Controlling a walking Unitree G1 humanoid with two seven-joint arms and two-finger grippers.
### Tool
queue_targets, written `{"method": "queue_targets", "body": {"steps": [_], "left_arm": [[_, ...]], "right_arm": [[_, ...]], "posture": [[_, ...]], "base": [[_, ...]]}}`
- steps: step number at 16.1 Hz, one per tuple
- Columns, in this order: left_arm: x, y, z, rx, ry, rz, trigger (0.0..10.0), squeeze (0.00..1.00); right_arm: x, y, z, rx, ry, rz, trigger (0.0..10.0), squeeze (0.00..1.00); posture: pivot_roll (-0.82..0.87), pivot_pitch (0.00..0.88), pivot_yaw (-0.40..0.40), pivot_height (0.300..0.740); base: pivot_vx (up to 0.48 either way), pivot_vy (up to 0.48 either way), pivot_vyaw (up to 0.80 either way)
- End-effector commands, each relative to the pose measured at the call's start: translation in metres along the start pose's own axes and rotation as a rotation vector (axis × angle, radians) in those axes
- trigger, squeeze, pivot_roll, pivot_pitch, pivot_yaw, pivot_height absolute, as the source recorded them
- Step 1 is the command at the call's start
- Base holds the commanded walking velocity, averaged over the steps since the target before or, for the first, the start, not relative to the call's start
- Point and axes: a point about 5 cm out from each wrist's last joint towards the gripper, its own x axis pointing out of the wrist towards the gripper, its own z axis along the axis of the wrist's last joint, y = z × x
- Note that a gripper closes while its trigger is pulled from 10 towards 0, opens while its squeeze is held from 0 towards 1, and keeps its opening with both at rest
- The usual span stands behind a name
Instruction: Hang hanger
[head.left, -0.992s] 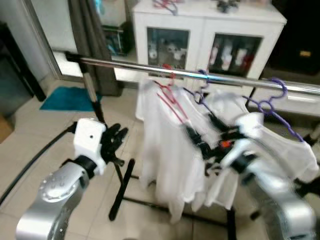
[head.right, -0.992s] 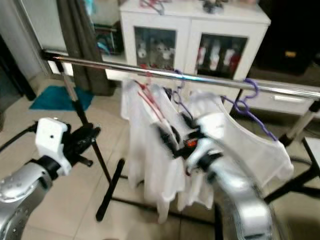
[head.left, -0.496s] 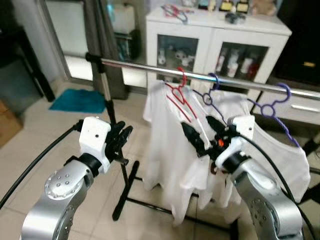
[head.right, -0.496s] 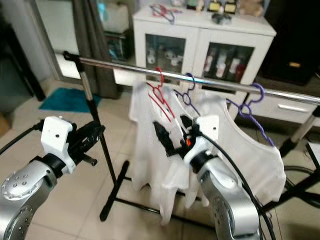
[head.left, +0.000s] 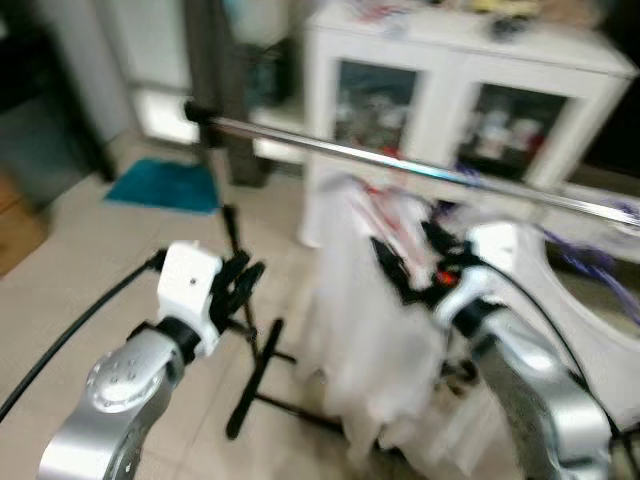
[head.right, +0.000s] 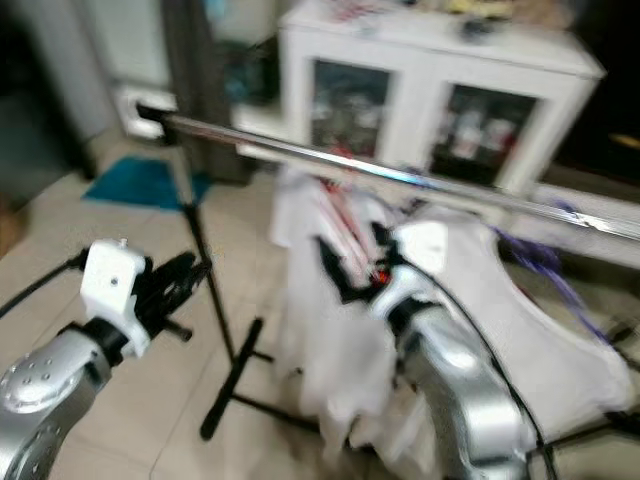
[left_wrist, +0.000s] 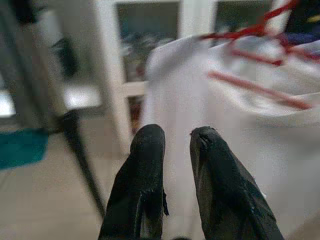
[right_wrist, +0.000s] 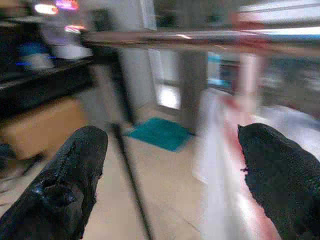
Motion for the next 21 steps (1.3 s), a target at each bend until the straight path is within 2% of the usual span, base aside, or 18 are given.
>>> {"method": "queue_targets", "body": {"steps": [1,5,7,8,10,12,13,14,16,18,19,21], "left_arm": [[0.0,-0.006,0.005,0.014,-0.021,-0.025,10.0,0.0],[-0.005,-0.022,0.004,0.024,-0.01,-0.186,10.0,0.0],[-0.006,-0.029,0.005,-0.014,-0.005,-0.314,10.0,0.0],[-0.006,-0.031,0.005,-0.025,0.003,-0.369,10.0,0.0],[-0.009,-0.035,0.007,-0.023,0.017,-0.478,10.0,0.0],[-0.017,-0.037,0.005,-0.021,0.05,-0.578,10.0,0.0],[-0.018,-0.037,0.004,-0.015,0.061,-0.588,10.0,0.0],[-0.018,-0.036,0.002,-0.003,0.074,-0.596,10.0,0.0],[-0.018,-0.035,0.0,0.002,0.085,-0.6,10.0,0.0],[-0.02,-0.036,-0.002,0.009,0.098,-0.61,10.0,0.0],[-0.02,-0.036,-0.002,0.009,0.098,-0.61,10.0,0.0],[-0.021,-0.039,-0.004,0.01,0.099,-0.606,10.0,0.0]], "right_arm": [[-0.005,-0.005,0.001,-0.017,0.003,-0.012,10.0,1.0],[-0.009,-0.017,0.014,-0.038,-0.011,-0.088,10.0,1.0],[-0.015,-0.03,0.019,-0.07,0.073,-0.183,10.0,1.0],[-0.017,-0.034,0.022,-0.056,0.102,-0.207,10.0,1.0],[-0.016,-0.036,0.023,-0.088,0.177,-0.21,10.0,1.0],[-0.008,-0.034,0.025,-0.079,0.205,-0.212,10.0,1.0],[-0.004,-0.033,0.024,-0.08,0.223,-0.207,10.0,0.21],[0.003,-0.033,0.023,-0.086,0.27,-0.181,10.0,0.0],[0.015,-0.039,0.027,-0.074,0.287,-0.158,10.0,0.0],[0.023,-0.047,0.029,-0.09,0.353,-0.157,10.0,0.0],[0.023,-0.047,0.029,-0.09,0.353,-0.157,10.0,0.0],[0.028,-0.057,0.034,-0.077,0.387,-0.146,10.0,0.0]], "posture": [[0.16,0.0,-0.028,0.74],[0.15,0.0,-0.024,0.74],[0.14,0.0,-0.021,0.74],[0.13,0.0,-0.019,0.74],[0.13,0.0,-0.017,0.74],[0.13,0.0,-0.017,0.74],[0.13,0.0,-0.017,0.74],[0.11,0.0,-0.007,0.74],[0.12,0.0,-0.015,0.74],[0.12,0.0,-0.023,0.74],[0.12,0.0,-0.023,0.74],[0.12,0.0,-0.035,0.74]], "base": [[0.315,0.0,0.8],[0.0,0.0,0.0],[0.0,0.0,0.0],[0.0,0.0,0.0],[0.0,0.0,0.0],[0.0,0.0,0.0],[0.0,0.0,0.0],[0.0,0.0,0.0],[0.0,0.0,0.0],[0.0,0.0,0.0],[0.0,0.0,0.0],[0.0,0.0,0.0]]}}
